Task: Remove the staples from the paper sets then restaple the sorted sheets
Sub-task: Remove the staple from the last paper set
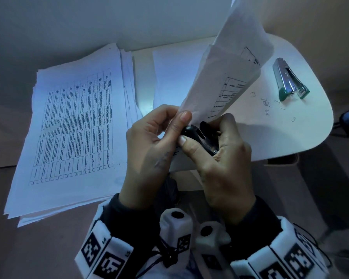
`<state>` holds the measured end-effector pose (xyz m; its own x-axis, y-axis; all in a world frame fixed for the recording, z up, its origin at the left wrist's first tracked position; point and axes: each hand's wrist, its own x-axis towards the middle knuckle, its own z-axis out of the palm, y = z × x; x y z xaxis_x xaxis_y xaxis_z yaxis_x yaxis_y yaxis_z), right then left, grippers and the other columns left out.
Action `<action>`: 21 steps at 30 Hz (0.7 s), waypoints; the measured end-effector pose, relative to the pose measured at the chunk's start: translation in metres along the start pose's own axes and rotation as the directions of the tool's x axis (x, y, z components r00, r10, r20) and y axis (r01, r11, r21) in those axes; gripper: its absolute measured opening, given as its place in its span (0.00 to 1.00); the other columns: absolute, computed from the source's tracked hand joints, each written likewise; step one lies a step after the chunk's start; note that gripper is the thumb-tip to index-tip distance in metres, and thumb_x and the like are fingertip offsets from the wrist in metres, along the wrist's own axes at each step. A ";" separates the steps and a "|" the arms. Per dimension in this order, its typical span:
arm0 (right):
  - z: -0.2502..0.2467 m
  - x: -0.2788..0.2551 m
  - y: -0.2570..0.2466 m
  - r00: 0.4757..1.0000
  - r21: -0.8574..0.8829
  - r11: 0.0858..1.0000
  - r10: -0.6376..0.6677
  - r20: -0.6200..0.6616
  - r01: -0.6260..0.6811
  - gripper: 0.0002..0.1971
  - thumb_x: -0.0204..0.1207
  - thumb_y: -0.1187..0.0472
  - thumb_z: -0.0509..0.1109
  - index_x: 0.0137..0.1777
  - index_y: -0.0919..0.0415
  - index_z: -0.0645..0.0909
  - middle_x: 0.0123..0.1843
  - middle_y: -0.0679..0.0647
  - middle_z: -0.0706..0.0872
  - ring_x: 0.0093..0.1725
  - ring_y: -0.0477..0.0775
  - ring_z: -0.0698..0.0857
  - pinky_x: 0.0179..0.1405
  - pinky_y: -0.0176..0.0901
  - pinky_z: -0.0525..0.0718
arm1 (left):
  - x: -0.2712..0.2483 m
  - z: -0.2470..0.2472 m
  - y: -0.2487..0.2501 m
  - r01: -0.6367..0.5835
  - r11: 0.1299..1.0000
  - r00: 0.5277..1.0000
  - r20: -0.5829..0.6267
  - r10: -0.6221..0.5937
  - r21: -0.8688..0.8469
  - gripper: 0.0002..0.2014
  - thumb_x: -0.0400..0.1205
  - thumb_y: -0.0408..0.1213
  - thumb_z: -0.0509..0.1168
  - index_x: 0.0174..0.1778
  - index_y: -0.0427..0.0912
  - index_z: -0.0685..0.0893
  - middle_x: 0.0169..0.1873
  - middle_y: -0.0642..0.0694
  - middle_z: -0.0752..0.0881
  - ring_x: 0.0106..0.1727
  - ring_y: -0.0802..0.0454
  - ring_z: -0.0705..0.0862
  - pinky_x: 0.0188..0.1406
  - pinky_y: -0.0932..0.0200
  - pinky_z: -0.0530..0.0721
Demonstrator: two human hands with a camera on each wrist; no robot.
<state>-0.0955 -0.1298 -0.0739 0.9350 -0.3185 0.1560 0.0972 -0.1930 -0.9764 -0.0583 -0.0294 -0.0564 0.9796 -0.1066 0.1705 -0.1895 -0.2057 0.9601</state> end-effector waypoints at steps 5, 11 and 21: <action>0.001 0.000 0.004 1.000 0.011 1.000 -0.005 -0.012 0.006 0.14 0.65 0.51 0.74 0.43 0.55 0.73 0.34 0.43 0.85 0.32 0.44 0.83 0.32 0.43 0.80 | -0.001 0.000 -0.003 0.008 0.999 1.000 -0.018 -0.007 0.031 0.08 0.79 0.41 0.67 0.34 0.46 0.83 0.30 0.50 0.83 0.35 0.54 0.79 0.39 0.53 0.77; 0.003 0.000 0.009 0.999 -0.016 0.999 -0.033 -0.017 0.033 0.12 0.66 0.51 0.73 0.39 0.46 0.70 0.33 0.37 0.84 0.29 0.41 0.81 0.29 0.34 0.77 | -0.002 0.004 -0.009 0.059 0.998 0.997 -0.061 -0.057 0.028 0.08 0.77 0.45 0.67 0.33 0.50 0.83 0.32 0.45 0.83 0.35 0.48 0.80 0.39 0.50 0.76; -0.001 -0.003 0.012 0.999 -0.026 0.999 -0.040 -0.019 0.039 0.12 0.67 0.49 0.71 0.37 0.49 0.69 0.25 0.39 0.78 0.27 0.37 0.78 0.27 0.26 0.71 | 0.005 0.003 -0.007 0.033 0.999 0.998 -0.048 -0.032 0.035 0.13 0.79 0.43 0.66 0.34 0.37 0.80 0.25 0.47 0.77 0.30 0.54 0.75 0.32 0.54 0.72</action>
<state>-0.0974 -0.1316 -0.0861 0.9239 -0.3277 0.1974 0.1251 -0.2290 -0.9654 -0.0522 -0.0312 -0.0630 0.9872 -0.0529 0.1505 -0.1589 -0.2429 0.9570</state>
